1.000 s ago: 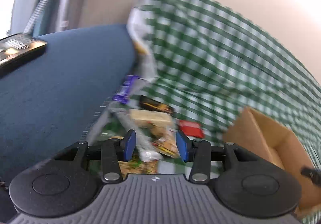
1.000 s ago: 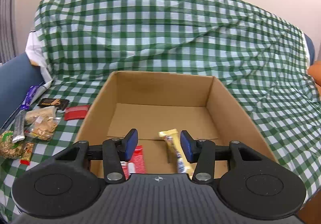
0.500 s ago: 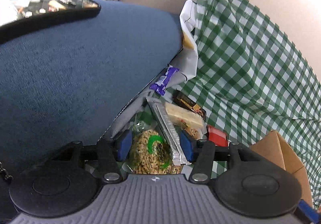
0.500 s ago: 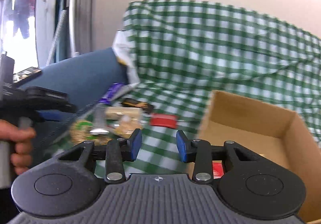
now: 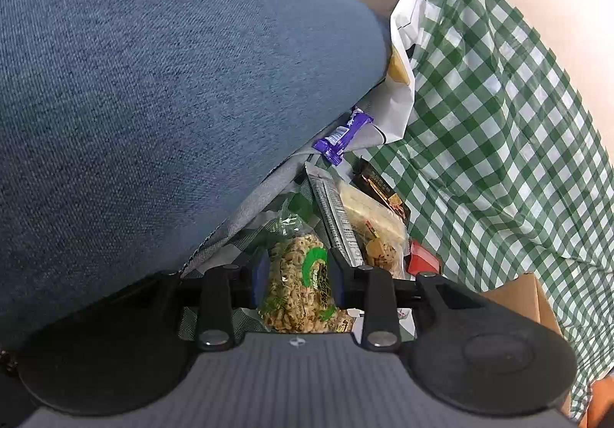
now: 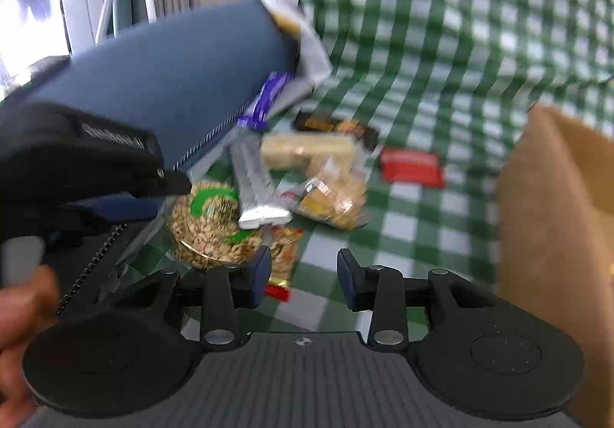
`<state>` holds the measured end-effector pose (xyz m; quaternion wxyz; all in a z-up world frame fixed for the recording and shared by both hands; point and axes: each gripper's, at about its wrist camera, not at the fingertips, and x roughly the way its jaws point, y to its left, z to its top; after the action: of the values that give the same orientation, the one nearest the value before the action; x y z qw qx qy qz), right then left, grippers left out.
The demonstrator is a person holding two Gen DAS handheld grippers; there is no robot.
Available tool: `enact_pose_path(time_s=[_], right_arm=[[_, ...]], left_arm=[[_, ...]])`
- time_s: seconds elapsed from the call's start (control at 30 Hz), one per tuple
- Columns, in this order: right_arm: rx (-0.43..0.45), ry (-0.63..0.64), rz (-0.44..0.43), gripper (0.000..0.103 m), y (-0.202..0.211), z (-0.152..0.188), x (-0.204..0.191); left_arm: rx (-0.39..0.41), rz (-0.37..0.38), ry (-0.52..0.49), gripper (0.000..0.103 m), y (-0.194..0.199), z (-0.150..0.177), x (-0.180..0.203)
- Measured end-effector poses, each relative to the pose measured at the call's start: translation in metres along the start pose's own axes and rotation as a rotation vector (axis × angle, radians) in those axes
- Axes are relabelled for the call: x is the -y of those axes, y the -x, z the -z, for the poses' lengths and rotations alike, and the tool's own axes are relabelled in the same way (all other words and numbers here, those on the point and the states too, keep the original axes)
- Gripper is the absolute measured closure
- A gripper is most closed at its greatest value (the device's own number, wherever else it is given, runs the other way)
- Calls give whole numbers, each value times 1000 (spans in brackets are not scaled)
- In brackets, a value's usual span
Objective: Organize snacks
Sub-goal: 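Grasp the small red-wrapped snack with the right tool while the left tool approaches the peanut tub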
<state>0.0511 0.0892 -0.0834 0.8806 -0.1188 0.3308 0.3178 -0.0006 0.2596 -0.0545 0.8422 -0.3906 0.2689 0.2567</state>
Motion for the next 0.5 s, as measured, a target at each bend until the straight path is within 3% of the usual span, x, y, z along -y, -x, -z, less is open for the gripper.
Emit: enact_pose_path(time_s=[0.3,0.37,0.43,0.47,0.5], right_arm=[[-126,37,-18,65,-51,4,-12],[-130,44,-21,73,-51,8,-10],[-112,64,-16,74,-46,10,-8],[-103,66,-11,75,-42,11,-6],[-98,62,-12,85,-38,12,-3]], left_arm=[[-37,-27,-13,67,-9,2,1],[-51,-38,-8,67,-13,3,1],[-61,-47,-9,67,-16,4,1],[-63,-48,-13,71,-17,5,1],[-64,-48,-18,74,-17,5,1]])
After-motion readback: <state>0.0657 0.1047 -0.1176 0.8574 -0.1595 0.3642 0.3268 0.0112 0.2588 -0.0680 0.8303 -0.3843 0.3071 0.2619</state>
